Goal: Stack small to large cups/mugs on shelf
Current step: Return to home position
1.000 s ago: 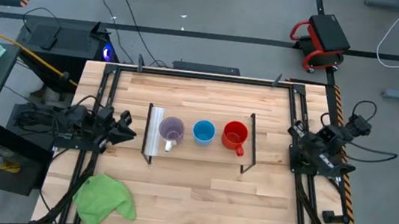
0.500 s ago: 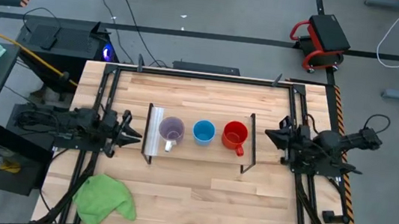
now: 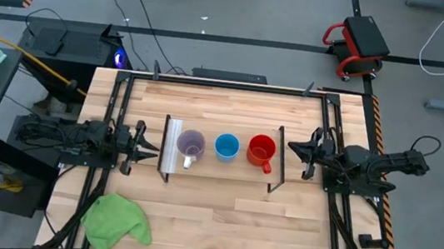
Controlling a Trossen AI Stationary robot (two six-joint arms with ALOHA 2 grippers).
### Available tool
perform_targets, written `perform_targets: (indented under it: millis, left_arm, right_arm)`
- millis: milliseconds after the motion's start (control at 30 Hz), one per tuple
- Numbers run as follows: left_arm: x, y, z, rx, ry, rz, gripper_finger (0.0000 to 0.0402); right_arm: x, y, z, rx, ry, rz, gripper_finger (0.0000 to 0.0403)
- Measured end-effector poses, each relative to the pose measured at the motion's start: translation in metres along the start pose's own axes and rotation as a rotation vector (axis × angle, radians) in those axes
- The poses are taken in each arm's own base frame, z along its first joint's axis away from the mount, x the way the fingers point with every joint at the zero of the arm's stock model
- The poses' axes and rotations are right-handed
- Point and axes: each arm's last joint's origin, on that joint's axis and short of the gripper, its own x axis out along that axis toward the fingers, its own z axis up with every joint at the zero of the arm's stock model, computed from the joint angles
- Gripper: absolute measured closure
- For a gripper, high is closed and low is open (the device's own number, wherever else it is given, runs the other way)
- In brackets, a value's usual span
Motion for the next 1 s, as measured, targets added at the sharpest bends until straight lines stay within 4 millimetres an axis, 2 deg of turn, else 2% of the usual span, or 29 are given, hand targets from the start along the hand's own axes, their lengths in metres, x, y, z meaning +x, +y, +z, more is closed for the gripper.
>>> perform_targets:
  millis: [1000]
  left_arm:
    - [0.0, 0.0001, 0.0028, -0.002, -0.033, 0.005, 0.0321]
  right_arm:
    - [0.0002, 0.0002, 0.0005, -0.015, -0.001, 0.001, 0.0388]
